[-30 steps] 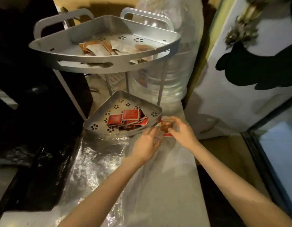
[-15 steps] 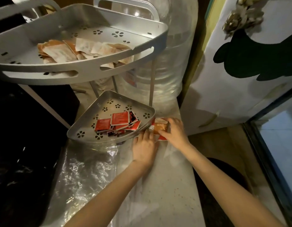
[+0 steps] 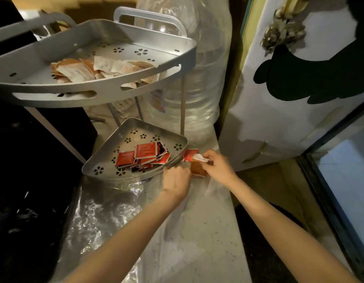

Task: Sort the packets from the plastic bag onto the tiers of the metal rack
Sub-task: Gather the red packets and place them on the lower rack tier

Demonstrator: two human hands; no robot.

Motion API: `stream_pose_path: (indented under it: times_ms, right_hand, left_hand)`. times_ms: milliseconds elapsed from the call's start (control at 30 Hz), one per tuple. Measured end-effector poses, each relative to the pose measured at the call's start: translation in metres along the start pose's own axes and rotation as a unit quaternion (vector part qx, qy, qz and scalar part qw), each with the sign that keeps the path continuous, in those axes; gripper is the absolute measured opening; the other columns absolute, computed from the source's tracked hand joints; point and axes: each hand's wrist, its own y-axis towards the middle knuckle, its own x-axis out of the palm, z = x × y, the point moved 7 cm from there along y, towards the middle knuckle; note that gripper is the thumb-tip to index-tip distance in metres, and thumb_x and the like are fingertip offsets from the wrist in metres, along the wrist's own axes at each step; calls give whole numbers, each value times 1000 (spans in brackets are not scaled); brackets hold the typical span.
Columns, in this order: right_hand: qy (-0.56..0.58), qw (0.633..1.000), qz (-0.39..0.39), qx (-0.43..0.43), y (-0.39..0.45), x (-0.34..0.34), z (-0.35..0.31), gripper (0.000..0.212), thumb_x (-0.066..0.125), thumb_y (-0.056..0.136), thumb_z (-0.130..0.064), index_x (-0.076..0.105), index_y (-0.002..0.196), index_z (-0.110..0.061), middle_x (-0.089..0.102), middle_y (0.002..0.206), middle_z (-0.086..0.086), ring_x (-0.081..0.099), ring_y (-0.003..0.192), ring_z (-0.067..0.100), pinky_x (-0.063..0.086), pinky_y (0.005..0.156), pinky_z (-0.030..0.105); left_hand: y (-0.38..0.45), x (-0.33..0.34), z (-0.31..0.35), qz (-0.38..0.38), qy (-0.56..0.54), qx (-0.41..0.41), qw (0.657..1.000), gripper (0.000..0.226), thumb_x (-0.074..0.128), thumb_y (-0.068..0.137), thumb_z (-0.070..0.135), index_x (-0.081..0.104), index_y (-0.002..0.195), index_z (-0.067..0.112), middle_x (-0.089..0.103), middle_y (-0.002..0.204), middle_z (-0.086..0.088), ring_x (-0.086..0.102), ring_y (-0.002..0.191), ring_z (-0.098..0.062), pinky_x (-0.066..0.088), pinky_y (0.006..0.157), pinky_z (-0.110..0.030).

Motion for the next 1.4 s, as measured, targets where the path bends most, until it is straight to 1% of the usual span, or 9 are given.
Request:
stream_pose_path:
  times_ms: [100, 333, 600, 767, 900, 1033, 1133, 1300, 1400]
  right_hand:
    - [24, 1000, -11, 5, -6, -11, -10, 14, 66, 82, -23, 54, 88, -28, 62, 88, -4, 60, 80, 10, 41, 56, 15]
    - [97, 993, 16, -63, -19, -58, -67, 9, 67, 80, -20, 61, 86, -23, 70, 83, 1, 67, 77, 13, 53, 63, 26]
    - [223, 958, 57, -169, -44, -128, -181, 12, 65, 82, -19, 60, 82, -30, 69, 83, -11, 66, 78, 5, 51, 56, 12]
    - [258, 933, 60, -245, -51, -158, -251, 8, 64, 84, -17, 63, 88, -24, 64, 56, -16, 51, 46, -1, 43, 47, 16]
    - [288, 917, 63, -267, -41, -160, -291, 10, 63, 84, -10, 63, 82, -20, 59, 50, -9, 45, 39, 2, 35, 37, 14]
    - [283, 929, 48, -232, -16, -141, -312, 15, 58, 87, -9, 62, 74, -16, 60, 61, 3, 53, 41, 7, 44, 38, 20]
    - [235, 954, 29, -184, 7, -124, -317, 7, 59, 84, -3, 62, 81, -8, 60, 59, 7, 56, 39, 11, 48, 37, 24]
    - [30, 985, 42, -162, 37, -107, -322, 16, 65, 77, -16, 57, 73, -29, 62, 44, -2, 57, 39, 7, 50, 49, 29]
    - [-34, 984, 54, -166, 46, -101, -324, 10, 67, 77, -19, 61, 75, -27, 65, 52, -4, 59, 42, 5, 53, 53, 26]
  left_hand:
    - [-5, -8, -5, -14, -5, 20, 1000, 25, 40, 90, 6, 61, 102, 12, 69, 93, -7, 66, 83, -25, 41, 60, -31]
    - [-32, -69, -22, 24, -149, 27, 988, 20, 43, 92, 11, 60, 101, 6, 66, 91, -15, 63, 83, -33, 50, 64, -37]
    - [-74, -215, -50, 230, -253, 67, 937, 21, 52, 90, 17, 70, 98, 11, 73, 92, -8, 66, 85, -24, 51, 76, -36]
    - [-93, -287, -76, 347, -246, 76, 902, 20, 55, 89, 17, 68, 103, 13, 73, 90, -2, 63, 75, -8, 48, 66, -18]
    - [-88, -319, -110, 401, -231, 21, 886, 20, 54, 90, 15, 69, 101, 9, 72, 91, -7, 60, 75, -12, 46, 62, -22]
    - [-66, -326, -141, 397, -236, -29, 886, 20, 53, 90, 13, 70, 99, 8, 72, 91, -9, 59, 73, -15, 50, 66, -29]
    - [-46, -316, -161, 368, -227, -60, 900, 21, 52, 90, 11, 70, 98, 7, 71, 94, -10, 62, 79, -16, 52, 70, -29]
    - [-20, -298, -187, 291, -205, -104, 929, 19, 53, 89, 14, 70, 97, 12, 70, 97, -6, 64, 83, -19, 57, 73, -40]
    - [-10, -293, -190, 261, -181, -104, 942, 18, 55, 89, 17, 70, 98, 15, 70, 98, -4, 64, 85, -17, 57, 74, -37]
